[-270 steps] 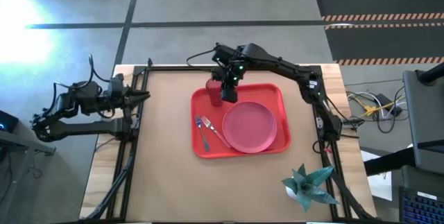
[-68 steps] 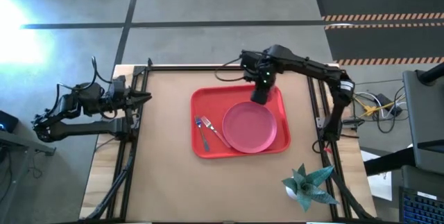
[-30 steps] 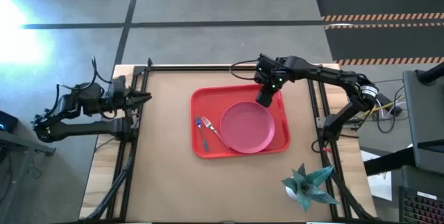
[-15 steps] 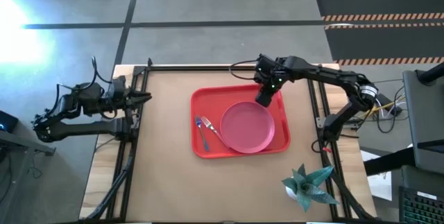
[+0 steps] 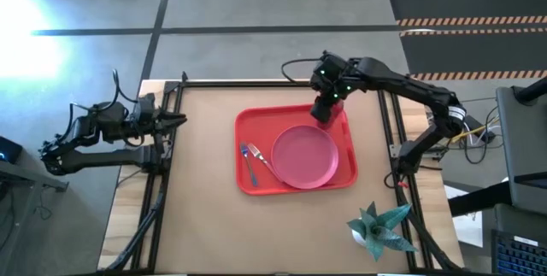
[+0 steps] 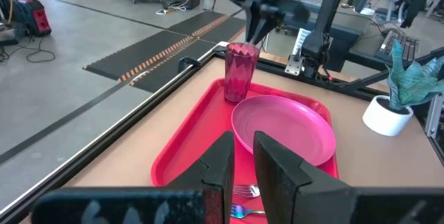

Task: Pick and place plate/cup/fork/spoon on tray
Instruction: Adjust the pink plate on the red tray

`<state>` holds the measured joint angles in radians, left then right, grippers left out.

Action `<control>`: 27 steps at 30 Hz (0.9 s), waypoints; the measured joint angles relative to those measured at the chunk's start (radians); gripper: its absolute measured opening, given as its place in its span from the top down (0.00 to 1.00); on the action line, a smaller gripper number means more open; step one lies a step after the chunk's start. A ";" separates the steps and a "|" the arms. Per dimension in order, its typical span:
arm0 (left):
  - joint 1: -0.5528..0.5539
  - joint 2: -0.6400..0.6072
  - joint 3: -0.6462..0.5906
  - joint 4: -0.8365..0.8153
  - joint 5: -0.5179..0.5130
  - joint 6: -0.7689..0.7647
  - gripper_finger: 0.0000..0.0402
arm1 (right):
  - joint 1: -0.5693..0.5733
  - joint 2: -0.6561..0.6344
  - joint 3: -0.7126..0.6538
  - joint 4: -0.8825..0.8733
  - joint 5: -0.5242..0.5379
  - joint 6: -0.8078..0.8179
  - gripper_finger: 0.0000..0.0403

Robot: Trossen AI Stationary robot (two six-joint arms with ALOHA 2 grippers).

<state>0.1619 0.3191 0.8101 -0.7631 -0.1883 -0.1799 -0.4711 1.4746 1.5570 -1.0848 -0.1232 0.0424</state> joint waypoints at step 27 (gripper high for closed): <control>0.000 0.000 0.000 0.000 0.000 0.002 0.91 | 0.382 0.300 -0.082 0.190 -0.155 0.131 0.98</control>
<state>0.1619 0.3195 0.8101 -0.7636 -0.1883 -0.1776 -0.0891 1.7750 1.4746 -0.8943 -0.2786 0.1730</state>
